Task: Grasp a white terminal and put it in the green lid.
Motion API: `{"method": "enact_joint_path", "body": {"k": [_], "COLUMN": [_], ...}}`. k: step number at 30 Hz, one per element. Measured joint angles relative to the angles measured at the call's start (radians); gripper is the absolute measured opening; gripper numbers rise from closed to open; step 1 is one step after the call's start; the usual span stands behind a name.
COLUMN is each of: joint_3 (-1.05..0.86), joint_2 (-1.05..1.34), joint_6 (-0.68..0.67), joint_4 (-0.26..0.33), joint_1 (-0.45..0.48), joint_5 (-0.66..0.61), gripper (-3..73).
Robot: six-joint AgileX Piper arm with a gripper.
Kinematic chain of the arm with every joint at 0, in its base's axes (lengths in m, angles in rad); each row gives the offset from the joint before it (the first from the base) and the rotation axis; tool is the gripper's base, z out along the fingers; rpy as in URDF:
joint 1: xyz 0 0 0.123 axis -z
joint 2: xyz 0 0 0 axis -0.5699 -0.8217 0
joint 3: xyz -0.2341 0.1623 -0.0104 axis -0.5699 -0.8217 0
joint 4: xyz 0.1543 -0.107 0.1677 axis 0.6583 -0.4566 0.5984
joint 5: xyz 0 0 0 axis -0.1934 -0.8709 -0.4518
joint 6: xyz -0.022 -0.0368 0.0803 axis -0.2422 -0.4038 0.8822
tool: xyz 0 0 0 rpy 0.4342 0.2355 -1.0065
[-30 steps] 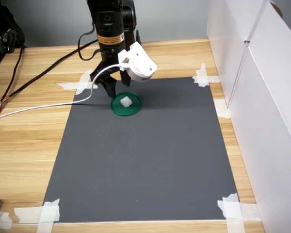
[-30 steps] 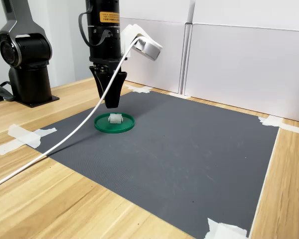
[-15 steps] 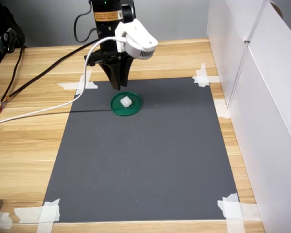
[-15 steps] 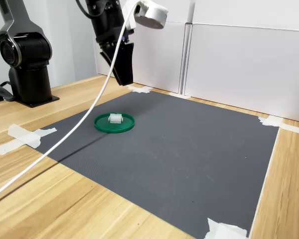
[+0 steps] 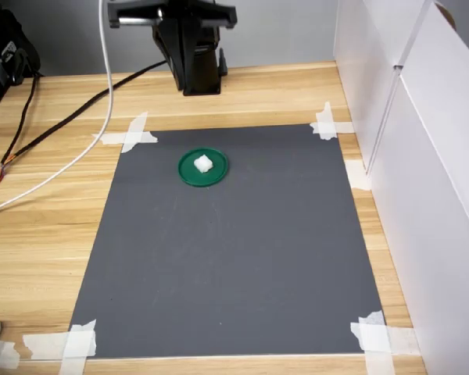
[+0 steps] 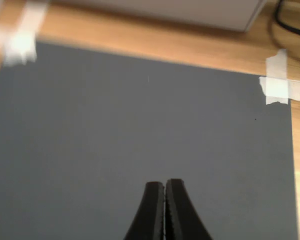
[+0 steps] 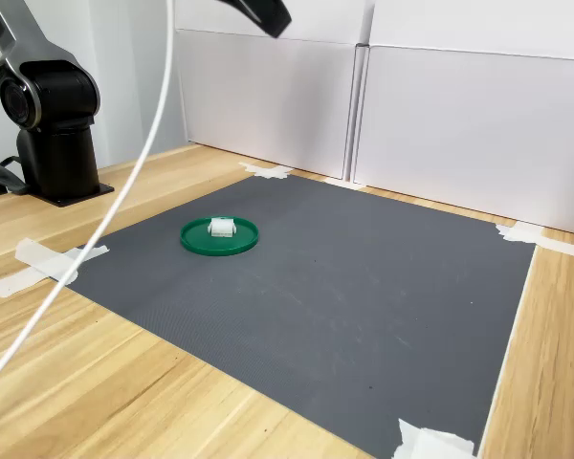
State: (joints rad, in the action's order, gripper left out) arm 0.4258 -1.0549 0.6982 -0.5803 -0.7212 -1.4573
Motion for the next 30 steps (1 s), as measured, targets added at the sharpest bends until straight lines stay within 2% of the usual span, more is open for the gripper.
{"method": "enact_joint_path", "body": {"k": [3, 6, 15, 25, 30], "joint_3": [-0.031, -0.086, -0.311, -0.479, -0.531], "joint_2": [0.080, 0.174, 0.482, 0.685, 0.773], "joint_6": [0.095, 0.122, 0.123, 0.124, 0.124], "joint_4": [-0.012, -0.012, -0.019, -0.044, -0.099], "joint_1": [0.000, 0.000, 0.000, 0.000, 0.000], "joint_5": [0.002, 0.002, -0.002, -0.047, -0.053], "gripper": [-2.0, -2.0, -2.0, -2.0, -2.0]}}
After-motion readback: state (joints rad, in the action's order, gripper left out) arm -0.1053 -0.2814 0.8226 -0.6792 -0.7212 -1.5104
